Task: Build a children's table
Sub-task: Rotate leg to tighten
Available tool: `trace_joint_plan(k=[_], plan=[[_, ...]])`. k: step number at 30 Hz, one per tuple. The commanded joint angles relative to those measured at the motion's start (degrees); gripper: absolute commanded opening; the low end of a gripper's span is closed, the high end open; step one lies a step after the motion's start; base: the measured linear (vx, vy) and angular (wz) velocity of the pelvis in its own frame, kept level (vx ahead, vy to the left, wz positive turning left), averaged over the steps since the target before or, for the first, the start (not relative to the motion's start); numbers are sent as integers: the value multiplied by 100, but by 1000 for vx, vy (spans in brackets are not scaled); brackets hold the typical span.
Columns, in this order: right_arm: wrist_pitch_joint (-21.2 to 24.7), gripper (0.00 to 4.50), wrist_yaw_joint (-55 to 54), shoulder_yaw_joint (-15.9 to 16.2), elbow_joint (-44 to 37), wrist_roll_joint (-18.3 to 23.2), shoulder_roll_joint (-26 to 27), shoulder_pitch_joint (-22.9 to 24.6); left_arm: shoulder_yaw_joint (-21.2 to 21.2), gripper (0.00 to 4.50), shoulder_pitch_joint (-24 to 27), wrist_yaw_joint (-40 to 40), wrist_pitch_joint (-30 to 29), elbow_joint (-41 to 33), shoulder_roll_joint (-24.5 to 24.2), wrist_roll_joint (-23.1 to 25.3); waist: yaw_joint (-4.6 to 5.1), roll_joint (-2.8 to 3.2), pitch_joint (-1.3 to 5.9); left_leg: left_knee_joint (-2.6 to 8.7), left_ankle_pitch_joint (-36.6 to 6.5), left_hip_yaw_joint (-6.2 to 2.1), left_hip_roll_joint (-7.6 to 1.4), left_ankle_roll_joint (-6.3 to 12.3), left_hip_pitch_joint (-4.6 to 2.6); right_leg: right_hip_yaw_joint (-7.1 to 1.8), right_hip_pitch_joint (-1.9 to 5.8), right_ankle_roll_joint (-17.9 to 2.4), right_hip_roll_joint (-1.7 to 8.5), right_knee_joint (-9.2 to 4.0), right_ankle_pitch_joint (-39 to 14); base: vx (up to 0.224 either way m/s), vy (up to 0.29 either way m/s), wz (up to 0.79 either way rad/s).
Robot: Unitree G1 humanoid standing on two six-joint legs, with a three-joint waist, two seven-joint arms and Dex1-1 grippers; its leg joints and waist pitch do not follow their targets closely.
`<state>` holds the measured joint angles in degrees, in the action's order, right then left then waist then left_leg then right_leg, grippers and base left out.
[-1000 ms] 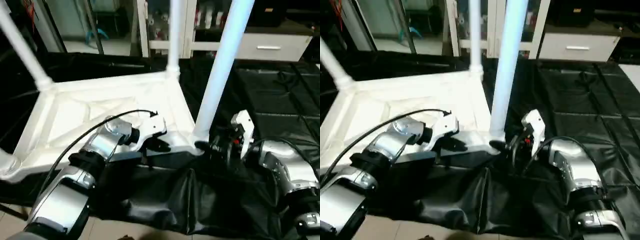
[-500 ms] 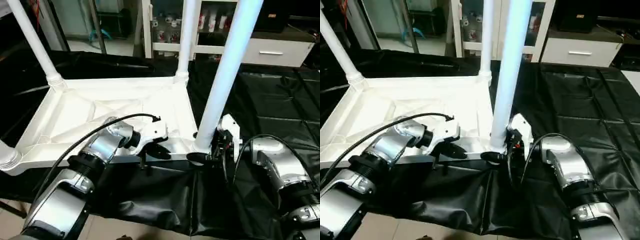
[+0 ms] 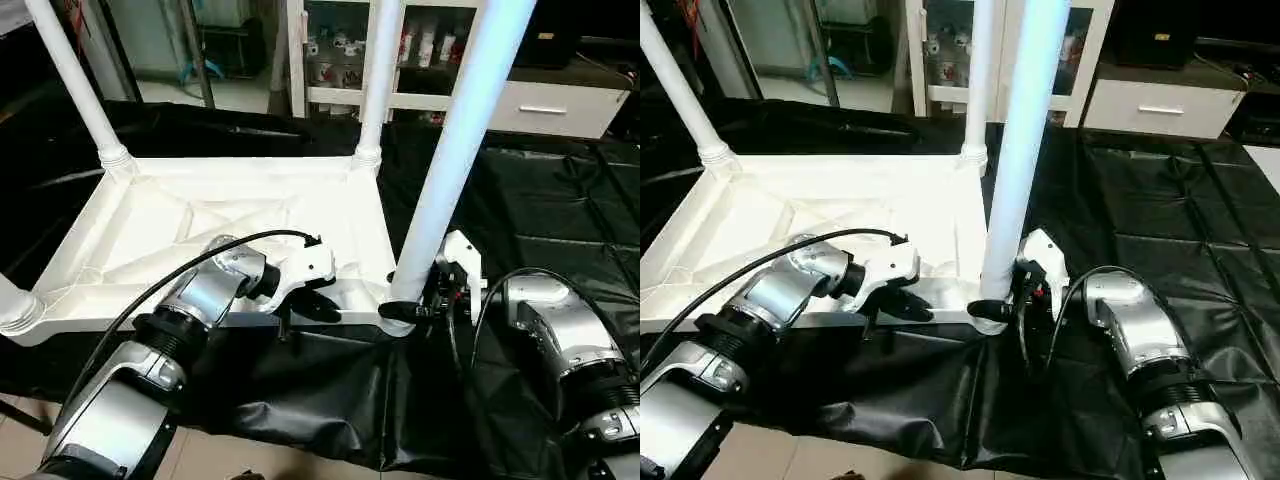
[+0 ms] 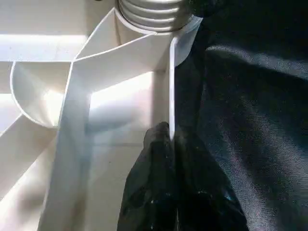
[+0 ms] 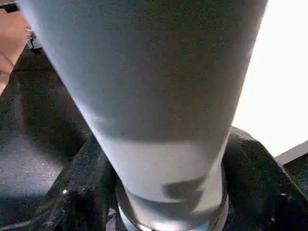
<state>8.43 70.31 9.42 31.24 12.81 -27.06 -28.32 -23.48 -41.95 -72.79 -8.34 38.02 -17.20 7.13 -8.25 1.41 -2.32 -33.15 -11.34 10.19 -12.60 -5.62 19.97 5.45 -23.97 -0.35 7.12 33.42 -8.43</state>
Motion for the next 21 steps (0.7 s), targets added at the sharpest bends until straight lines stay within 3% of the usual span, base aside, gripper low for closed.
trace_joint_plan(k=[1, 3, 9, 11, 13, 14, 16, 17, 18, 20, 21], plan=[[-94, 269, 265, 141, 7, -93, -57, -86, -240, 0, 219, 103, -198, 204, -55, 254, -6, -146, 383, 336, -718, 69, -23, 537, 42, -188, 368, -1337, 130, -253, -1162, 0, 0, 0], [-128, 267, 263, 149, 55, -120, -43, -90, -240, 0, 240, 108, -207, 182, -63, 253, -3, -179, 378, 340, -763, 71, -21, 516, 42, -187, 368, -1310, 126, -262, -1225, 0, 0, 0], [-174, 265, -110, 214, 324, -332, 145, -99, -177, 0, 337, 202, -333, 34, -62, 199, -8, -173, 386, 337, -703, 62, -21, 518, 47, -186, 368, -1332, 127, -238, -1105, 0, 0, 0], [-169, 265, -400, 192, 422, -410, 239, -113, -136, 0, 345, 276, -372, 22, -38, 181, 2, -167, 365, 358, -825, 62, -15, 458, 49, -184, 360, -1281, 127, -267, -1306, 0, 0, 0], [-53, 265, -1110, 83, 646, -507, 506, -148, -38, 0, 332, 476, -447, 43, 22, 149, 30, -186, 344, 392, -1111, 52, -13, 341, 41, -182, 354, -1133, 141, -323, -1744, 0, 0, 0], [133, 264, -1853, -70, 829, -515, 845, -159, 87, 0, 273, 763, -492, 139, 119, 122, 90, -174, 298, 446, -1518, 24, 4, 155, 36, -181, 326, -891, 142, -398, -2385, 0, 0, 0], [176, 264, -2144, -121, 904, -514, 999, -157, 145, 0, 233, 925, -496, 212, 179, 118, 162, -176, 266, 480, -1948, -5, 22, 18, -3, -152, 299, -676, 139, -471, -2975, 0, 0, 0], [187, 264, -2377, -160, 953, -517, 1124, -148, 191, 0, 204, 1068, -484, 266, 231, 118, 224, -170, 261, 472, -2287, -41, 47, -50, -48, -108, 276, -432, 139, -545, -3520, 0, 0, 0], [187, 264, -2461, -173, 972, -519, 1170, -145, 208, 0, 194, 1122, -479, 285, 250, 119, 264, -177, 267, 475, -2482, -81, 47, -66, -83, -75, 260, -301, 152, -608, -3754, -57, 11, -6], [207, 264, -3158, -345, 1215, -544, 1428, -217, 306, 0, 107, 1458, -540, 425, 386, 123, 343, -168, 276, 492, -2594, -117, 66, -36, -90, -21, 282, -222, 132, -667, -3764, -53, 25, -5], [207, 264, -3736, -486, 1397, -556, 1625, -281, 377, 0, 26, 1741, -571, 571, 498, 132, 357, -113, 276, 499, -2633, -131, 65, -38, -95, -16, 281, -227, 131, -668, -3741, -52, 29, -7]])
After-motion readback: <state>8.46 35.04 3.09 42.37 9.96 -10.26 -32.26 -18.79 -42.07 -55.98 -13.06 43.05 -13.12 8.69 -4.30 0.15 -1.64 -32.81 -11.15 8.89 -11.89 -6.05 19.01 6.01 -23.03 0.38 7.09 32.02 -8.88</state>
